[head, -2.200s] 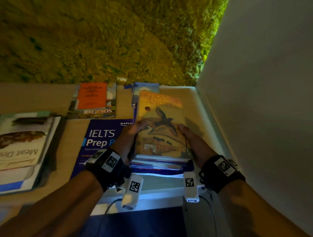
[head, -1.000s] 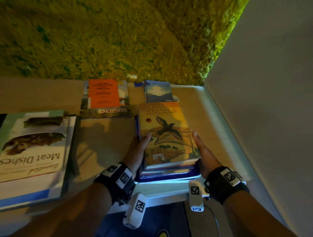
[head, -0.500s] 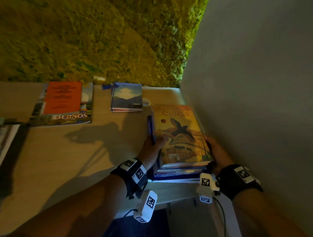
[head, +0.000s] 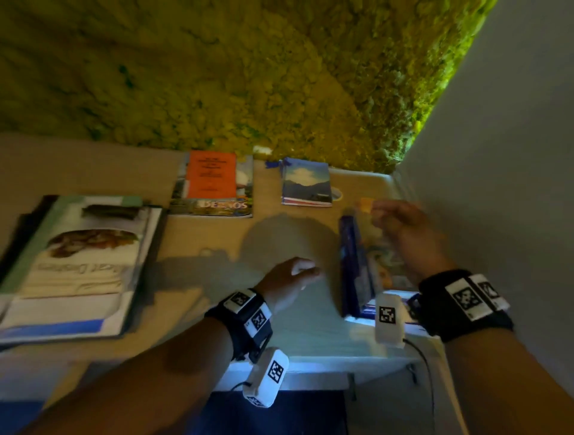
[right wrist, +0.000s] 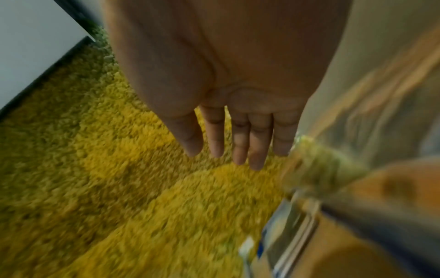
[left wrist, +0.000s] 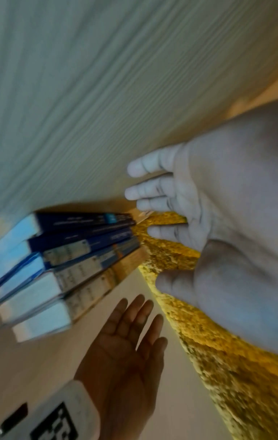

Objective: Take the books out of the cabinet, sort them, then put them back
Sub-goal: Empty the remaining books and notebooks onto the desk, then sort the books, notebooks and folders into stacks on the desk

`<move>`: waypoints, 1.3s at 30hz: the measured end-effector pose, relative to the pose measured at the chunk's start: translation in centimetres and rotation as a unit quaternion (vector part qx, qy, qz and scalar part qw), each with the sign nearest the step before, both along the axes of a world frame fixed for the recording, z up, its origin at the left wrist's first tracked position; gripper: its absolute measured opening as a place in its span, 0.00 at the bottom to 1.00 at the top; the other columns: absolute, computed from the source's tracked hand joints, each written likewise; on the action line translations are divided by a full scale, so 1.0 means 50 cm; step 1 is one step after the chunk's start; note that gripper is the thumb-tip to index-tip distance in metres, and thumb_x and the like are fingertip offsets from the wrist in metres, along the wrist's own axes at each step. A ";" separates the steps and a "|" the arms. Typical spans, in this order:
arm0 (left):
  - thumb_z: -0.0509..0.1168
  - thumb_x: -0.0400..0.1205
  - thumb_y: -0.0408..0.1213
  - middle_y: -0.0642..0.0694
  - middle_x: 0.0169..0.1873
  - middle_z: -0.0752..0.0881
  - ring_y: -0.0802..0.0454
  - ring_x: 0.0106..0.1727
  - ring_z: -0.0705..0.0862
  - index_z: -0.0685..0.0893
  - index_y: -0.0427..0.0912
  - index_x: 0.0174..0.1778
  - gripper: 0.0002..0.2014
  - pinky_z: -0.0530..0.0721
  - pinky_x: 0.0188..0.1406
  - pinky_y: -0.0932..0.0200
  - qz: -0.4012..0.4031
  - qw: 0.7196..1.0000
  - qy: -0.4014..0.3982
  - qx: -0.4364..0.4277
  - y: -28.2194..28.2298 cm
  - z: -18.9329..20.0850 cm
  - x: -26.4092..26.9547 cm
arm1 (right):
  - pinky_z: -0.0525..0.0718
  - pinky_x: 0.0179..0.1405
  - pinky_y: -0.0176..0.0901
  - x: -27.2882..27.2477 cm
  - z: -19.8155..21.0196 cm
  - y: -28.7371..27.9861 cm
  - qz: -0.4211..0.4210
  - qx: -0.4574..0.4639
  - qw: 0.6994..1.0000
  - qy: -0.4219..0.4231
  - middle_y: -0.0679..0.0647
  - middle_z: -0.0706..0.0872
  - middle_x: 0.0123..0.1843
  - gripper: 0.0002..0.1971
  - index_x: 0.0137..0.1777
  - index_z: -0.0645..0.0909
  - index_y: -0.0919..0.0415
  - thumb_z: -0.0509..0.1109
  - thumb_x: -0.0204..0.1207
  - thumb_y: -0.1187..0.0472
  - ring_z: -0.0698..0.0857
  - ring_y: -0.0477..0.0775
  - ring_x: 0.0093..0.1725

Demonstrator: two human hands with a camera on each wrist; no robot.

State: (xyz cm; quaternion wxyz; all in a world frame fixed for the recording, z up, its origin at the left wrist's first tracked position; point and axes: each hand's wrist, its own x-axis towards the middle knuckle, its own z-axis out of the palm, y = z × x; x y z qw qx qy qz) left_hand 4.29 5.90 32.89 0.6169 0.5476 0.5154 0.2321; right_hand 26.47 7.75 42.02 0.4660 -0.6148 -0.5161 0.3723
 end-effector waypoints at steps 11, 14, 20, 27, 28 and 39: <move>0.65 0.86 0.36 0.39 0.62 0.86 0.38 0.68 0.83 0.87 0.40 0.64 0.12 0.80 0.71 0.44 0.209 0.961 0.120 0.133 -0.093 0.045 -0.512 | 0.81 0.57 0.52 -0.560 -0.138 -0.101 0.235 -0.212 0.948 0.046 0.63 0.91 0.63 0.12 0.67 0.83 0.59 0.68 0.87 0.60 0.90 0.58 0.54; 0.69 0.80 0.48 0.42 0.64 0.87 0.41 0.66 0.84 0.90 0.46 0.58 0.15 0.79 0.69 0.50 0.257 0.933 0.213 0.137 -0.096 0.043 -0.624 | 0.83 0.67 0.59 -0.637 -0.166 -0.102 0.260 -0.263 0.928 0.039 0.61 0.88 0.67 0.18 0.75 0.77 0.57 0.70 0.86 0.57 0.89 0.61 0.63; 0.63 0.75 0.65 0.40 0.69 0.74 0.37 0.71 0.73 0.81 0.54 0.59 0.24 0.71 0.73 0.33 0.180 0.862 0.471 0.054 -0.113 -0.006 -0.726 | 0.88 0.51 0.51 -0.710 -0.206 -0.064 0.238 -0.290 0.926 0.041 0.62 0.85 0.68 0.26 0.77 0.71 0.53 0.72 0.84 0.47 0.88 0.58 0.56; 0.58 0.80 0.67 0.48 0.85 0.58 0.39 0.86 0.56 0.66 0.65 0.78 0.30 0.51 0.83 0.26 0.086 0.851 0.508 0.103 -0.113 -0.036 -0.647 | 0.84 0.31 0.42 -0.700 -0.235 0.018 0.216 -0.314 0.924 -0.020 0.63 0.88 0.62 0.20 0.65 0.81 0.59 0.74 0.80 0.48 0.88 0.61 0.51; 0.57 0.80 0.69 0.49 0.82 0.62 0.39 0.83 0.61 0.67 0.67 0.77 0.29 0.55 0.82 0.26 0.081 0.848 0.512 0.111 -0.108 -0.031 -0.635 | 0.84 0.30 0.43 -0.685 -0.238 0.029 0.210 -0.320 0.924 -0.009 0.63 0.88 0.62 0.16 0.63 0.81 0.59 0.74 0.81 0.52 0.87 0.59 0.48; 0.63 0.74 0.61 0.46 0.64 0.68 0.40 0.67 0.70 0.74 0.60 0.64 0.23 0.75 0.64 0.38 0.135 0.843 0.519 0.036 -0.032 -0.013 -0.599 | 0.85 0.59 0.59 -0.454 -0.187 0.152 0.182 -0.282 0.942 0.000 0.65 0.91 0.58 0.14 0.66 0.85 0.52 0.64 0.87 0.63 0.88 0.67 0.58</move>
